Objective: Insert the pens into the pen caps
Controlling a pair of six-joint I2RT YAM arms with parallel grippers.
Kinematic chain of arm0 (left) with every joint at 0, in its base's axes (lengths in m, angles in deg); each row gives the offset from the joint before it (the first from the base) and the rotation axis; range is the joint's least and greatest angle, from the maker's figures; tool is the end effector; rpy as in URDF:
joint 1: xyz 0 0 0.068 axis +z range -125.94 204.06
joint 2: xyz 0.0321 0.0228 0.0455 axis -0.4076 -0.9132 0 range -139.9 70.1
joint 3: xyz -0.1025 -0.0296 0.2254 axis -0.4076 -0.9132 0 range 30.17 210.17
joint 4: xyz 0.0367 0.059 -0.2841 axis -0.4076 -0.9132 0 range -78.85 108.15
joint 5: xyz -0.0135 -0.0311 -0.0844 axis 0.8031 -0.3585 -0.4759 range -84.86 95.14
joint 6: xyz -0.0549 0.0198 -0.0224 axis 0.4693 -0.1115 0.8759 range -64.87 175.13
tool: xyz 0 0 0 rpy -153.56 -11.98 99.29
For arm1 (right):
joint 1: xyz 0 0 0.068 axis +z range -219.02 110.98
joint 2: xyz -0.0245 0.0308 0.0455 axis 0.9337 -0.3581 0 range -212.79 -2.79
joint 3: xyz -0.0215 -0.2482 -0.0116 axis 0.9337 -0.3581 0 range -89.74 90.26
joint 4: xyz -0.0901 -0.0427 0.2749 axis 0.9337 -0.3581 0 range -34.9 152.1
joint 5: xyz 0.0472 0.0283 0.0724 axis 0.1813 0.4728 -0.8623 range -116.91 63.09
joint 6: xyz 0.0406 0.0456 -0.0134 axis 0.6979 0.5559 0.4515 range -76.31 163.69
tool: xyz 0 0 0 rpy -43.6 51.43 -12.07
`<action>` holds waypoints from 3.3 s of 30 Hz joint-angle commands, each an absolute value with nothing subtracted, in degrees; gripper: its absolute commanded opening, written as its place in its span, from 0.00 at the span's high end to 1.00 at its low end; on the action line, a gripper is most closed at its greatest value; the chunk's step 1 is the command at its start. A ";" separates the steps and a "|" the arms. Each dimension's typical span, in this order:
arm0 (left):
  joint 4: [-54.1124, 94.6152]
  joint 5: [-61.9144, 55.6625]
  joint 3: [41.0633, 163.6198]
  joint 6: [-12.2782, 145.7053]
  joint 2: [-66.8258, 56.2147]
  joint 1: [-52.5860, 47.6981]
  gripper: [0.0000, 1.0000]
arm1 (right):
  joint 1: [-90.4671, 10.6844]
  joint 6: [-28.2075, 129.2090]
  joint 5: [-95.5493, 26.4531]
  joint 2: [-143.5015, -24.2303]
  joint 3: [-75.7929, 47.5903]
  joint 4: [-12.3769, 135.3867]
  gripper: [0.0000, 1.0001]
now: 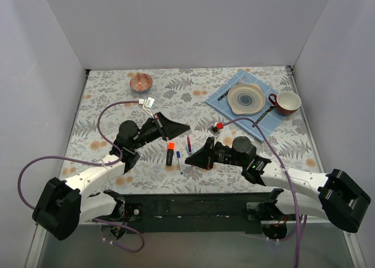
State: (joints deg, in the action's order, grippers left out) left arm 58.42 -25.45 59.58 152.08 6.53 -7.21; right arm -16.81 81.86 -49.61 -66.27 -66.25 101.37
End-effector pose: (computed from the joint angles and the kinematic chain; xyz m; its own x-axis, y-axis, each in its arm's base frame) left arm 0.2365 -0.1719 0.2340 -0.8838 -0.4631 0.0665 -0.0160 -0.1121 -0.9936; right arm 0.1585 0.2344 0.1939 -0.6028 0.1531 -0.7831 -0.7542 0.2108 0.6218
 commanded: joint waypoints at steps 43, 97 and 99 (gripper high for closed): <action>48.38 -24.22 61.91 147.60 13.41 -7.50 1.00 | -16.11 81.13 -47.74 -66.33 -65.57 103.06 0.99; 44.26 -22.73 61.73 141.97 12.27 -7.41 1.00 | -16.11 82.10 -48.62 -67.21 -65.48 104.55 0.99; 43.99 -22.55 61.20 141.62 12.53 -7.41 1.00 | -16.11 82.01 -48.53 -67.03 -65.13 104.20 0.99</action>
